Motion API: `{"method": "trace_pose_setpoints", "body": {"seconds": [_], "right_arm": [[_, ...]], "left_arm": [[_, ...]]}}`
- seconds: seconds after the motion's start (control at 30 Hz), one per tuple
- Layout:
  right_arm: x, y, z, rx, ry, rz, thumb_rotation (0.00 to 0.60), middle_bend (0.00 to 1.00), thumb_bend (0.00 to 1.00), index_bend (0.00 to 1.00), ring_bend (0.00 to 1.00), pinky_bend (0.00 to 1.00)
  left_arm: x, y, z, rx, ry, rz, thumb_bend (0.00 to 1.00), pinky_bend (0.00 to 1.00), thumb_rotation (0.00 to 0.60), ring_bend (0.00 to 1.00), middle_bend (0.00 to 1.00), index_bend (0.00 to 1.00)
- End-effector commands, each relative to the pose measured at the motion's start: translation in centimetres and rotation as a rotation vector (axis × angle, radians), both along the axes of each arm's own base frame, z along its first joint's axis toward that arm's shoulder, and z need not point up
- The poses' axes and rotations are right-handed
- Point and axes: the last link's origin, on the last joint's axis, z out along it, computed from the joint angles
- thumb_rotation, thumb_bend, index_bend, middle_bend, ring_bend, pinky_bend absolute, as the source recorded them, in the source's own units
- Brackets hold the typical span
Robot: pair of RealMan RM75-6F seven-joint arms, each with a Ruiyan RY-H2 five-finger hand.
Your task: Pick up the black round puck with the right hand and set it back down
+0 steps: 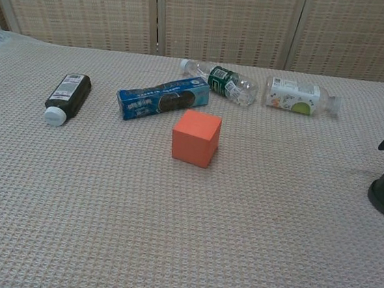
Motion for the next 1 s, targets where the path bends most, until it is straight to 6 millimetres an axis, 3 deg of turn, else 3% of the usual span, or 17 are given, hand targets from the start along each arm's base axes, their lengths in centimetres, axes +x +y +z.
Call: {"method": "trace_pose_setpoints", "body": {"seconds": [0.03,0.37,0.5,0.7,1.0], "right_arm": [[0.04,-0.02,0.01,0.017,0.015,-0.009,0.6,0.15,0.17,0.18,0.08,0.33],[-0.16,-0.25,-0.31,0.019,0.05,-0.028,0.6,0.25,0.17,0.26,0.17,0.41],[-0.41,-0.23,-0.41,0.045,0.076,-0.05,0.6,0.25,0.17,0.27,0.18,0.42],[-0.34,-0.46,-0.51,0.031,0.078,-0.055,0.6,0.26,0.17,0.29,0.27,0.51],[-0.2,-0.63,-0.42,-0.051,0.056,-0.022,0.6,0.4,0.17,0.51,0.46,0.66]], "left_arm": [[0.0,0.0,0.01,0.001,0.001,0.0,0.54,0.57,0.6,0.33,0.41,0.57],[-0.05,0.04,0.08,0.004,-0.001,0.002,0.54,0.57,0.6,0.33,0.41,0.56],[-0.07,0.07,0.1,0.005,0.0,0.004,0.54,0.57,0.6,0.33,0.41,0.56],[-0.08,0.07,0.04,0.003,0.002,0.004,0.54,0.57,0.6,0.33,0.41,0.56],[-0.08,0.06,0.07,0.004,0.001,0.005,0.54,0.57,0.6,0.33,0.41,0.57]]}}
